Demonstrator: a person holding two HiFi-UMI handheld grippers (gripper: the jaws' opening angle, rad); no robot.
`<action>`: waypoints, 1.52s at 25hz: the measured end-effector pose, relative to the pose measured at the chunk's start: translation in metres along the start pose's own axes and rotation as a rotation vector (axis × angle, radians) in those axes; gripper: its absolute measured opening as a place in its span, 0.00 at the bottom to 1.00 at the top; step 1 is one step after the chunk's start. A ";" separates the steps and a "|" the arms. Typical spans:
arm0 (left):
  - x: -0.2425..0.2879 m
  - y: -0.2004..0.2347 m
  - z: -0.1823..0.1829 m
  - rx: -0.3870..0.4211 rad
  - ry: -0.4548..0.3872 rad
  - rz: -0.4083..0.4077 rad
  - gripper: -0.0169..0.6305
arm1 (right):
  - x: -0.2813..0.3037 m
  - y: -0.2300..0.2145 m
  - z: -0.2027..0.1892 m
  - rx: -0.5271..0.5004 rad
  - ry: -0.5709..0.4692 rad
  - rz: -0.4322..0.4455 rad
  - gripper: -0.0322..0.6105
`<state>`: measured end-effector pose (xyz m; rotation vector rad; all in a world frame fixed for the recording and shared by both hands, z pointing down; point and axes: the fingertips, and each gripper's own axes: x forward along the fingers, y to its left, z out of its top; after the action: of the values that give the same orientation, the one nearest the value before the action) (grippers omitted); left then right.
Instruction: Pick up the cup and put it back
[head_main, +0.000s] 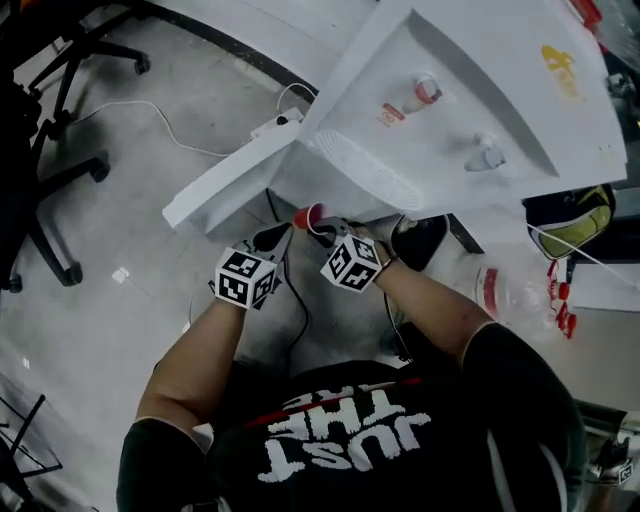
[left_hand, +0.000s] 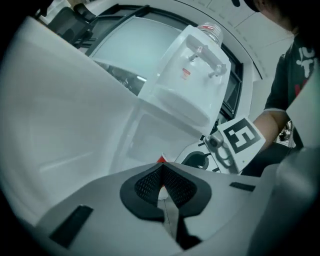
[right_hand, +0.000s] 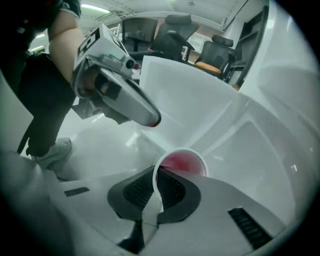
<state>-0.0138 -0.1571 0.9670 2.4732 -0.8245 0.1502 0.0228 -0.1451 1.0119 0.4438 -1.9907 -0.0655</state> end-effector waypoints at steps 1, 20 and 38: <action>0.001 0.006 -0.001 -0.013 -0.005 0.013 0.02 | 0.011 -0.002 -0.006 0.033 0.022 0.001 0.11; 0.005 0.041 -0.020 -0.007 -0.010 0.064 0.02 | 0.123 -0.114 -0.108 0.208 0.330 -0.177 0.11; 0.023 0.025 -0.023 -0.005 0.012 0.014 0.02 | 0.117 -0.120 -0.106 0.229 0.310 -0.249 0.33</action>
<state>-0.0083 -0.1746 1.0037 2.4597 -0.8357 0.1676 0.1045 -0.2804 1.1317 0.7989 -1.6361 0.0727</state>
